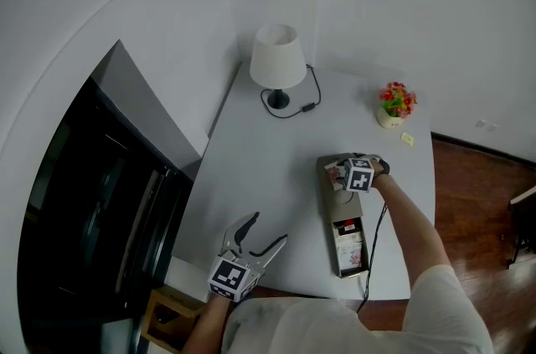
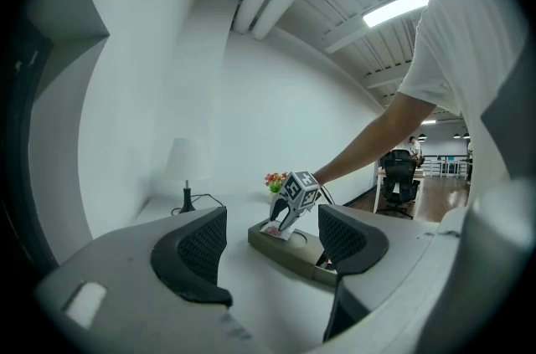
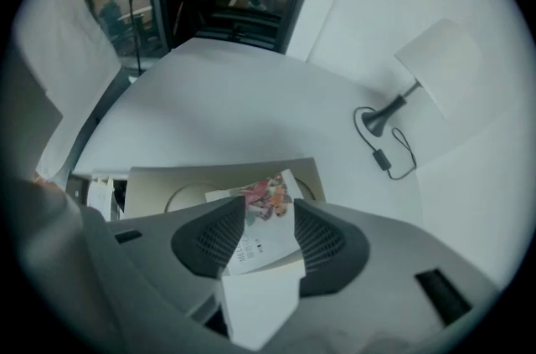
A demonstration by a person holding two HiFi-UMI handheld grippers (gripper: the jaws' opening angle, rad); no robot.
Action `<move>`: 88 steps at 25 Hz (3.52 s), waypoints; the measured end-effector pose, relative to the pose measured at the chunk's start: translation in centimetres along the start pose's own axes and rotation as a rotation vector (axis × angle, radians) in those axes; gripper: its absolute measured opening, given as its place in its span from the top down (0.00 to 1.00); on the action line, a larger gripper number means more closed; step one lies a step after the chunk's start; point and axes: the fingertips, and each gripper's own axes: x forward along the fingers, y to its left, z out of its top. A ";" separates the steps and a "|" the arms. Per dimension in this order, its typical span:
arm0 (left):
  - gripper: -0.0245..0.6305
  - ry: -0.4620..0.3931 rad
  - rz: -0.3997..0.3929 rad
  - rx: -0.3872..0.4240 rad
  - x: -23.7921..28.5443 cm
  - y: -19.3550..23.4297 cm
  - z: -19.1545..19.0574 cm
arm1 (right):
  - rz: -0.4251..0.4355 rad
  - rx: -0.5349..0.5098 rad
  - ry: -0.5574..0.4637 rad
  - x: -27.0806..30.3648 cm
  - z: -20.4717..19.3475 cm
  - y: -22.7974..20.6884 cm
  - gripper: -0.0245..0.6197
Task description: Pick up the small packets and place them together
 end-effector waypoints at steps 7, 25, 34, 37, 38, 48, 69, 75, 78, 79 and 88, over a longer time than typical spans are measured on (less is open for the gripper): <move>0.46 -0.047 -0.046 -0.002 0.6 -0.4 0.6 | -0.305 0.670 -0.621 -10.7 2.8 -2.6 0.32; 0.47 -0.215 -0.094 0.067 0.1 -3.2 5.3 | -1.007 0.912 -0.949 -31.6 5.7 17.0 0.33; 0.47 -0.208 -0.134 0.036 0.5 -4.2 5.1 | -0.844 0.902 -0.919 -30.1 4.3 19.3 0.38; 0.47 -0.197 -0.145 0.038 0.6 -4.5 4.7 | -0.731 0.808 -0.827 -28.3 3.4 20.1 0.38; 0.47 -0.189 -0.152 0.039 0.6 -4.6 4.5 | -0.675 0.767 -0.769 -27.0 3.1 20.4 0.38; 0.47 -0.123 -0.185 0.044 -0.2 -6.4 2.5 | -0.038 0.285 -0.170 -10.3 -2.3 27.1 0.38; 0.47 -0.110 -0.079 0.011 -2.9 -4.4 1.7 | 0.226 0.132 0.182 -0.3 -6.5 29.7 0.56; 0.47 -0.109 -0.080 0.004 -2.7 -4.4 1.5 | 0.167 0.107 0.142 -1.8 -5.7 29.1 0.76; 0.47 -0.105 -0.083 0.005 -2.6 -4.3 1.4 | 0.116 0.090 0.117 -3.4 -5.2 28.5 0.81; 0.47 -0.106 -0.083 0.007 -2.5 -4.2 1.5 | 0.089 0.082 0.107 -4.1 -5.0 28.2 0.82; 0.47 -0.108 -0.053 -0.009 -2.4 -2.7 1.4 | -0.123 0.059 -0.038 -10.9 -2.3 22.4 0.85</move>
